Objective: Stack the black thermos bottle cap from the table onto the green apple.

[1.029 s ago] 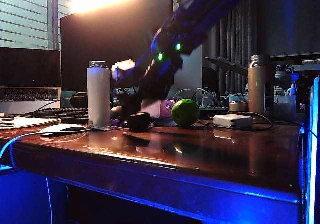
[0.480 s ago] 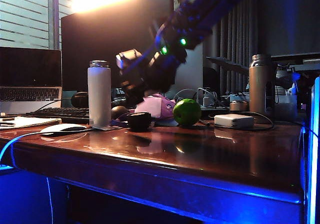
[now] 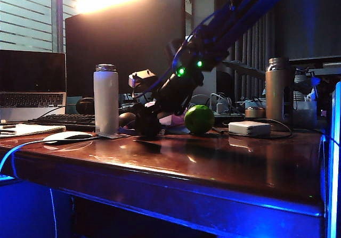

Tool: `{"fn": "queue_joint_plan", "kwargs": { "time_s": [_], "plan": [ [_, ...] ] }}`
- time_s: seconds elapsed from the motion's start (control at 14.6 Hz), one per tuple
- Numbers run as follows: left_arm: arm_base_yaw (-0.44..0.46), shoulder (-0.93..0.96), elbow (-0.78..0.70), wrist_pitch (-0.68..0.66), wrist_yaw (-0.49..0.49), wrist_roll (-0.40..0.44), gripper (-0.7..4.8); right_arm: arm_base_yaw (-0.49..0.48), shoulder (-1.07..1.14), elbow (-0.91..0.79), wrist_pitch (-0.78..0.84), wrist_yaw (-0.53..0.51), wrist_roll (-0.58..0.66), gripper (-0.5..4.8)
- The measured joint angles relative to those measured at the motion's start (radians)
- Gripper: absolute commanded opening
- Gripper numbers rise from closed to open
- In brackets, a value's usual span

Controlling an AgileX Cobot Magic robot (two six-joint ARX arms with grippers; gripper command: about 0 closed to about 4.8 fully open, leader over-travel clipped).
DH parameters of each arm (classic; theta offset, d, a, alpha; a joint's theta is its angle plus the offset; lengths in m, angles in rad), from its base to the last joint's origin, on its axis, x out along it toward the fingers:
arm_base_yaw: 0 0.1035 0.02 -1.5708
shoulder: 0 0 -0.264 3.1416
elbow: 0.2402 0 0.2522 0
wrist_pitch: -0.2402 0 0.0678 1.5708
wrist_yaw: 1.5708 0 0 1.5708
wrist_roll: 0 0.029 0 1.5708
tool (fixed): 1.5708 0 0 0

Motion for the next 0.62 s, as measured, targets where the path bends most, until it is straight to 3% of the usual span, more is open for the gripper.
{"fn": "queue_joint_plan", "kwargs": {
  "time_s": [0.34, 0.62],
  "plan": [
    [0.000, 0.000, 0.000, -0.005, 0.000, 0.000, -0.04, 0.000, 0.012, 0.000, 0.084, 0.035, 0.029, 4.79],
    [0.000, 0.000, 0.000, -0.007, 0.000, 0.000, -0.04, 0.000, 0.012, 0.000, 0.038, 0.035, 0.038, 4.79]
  ]
}}
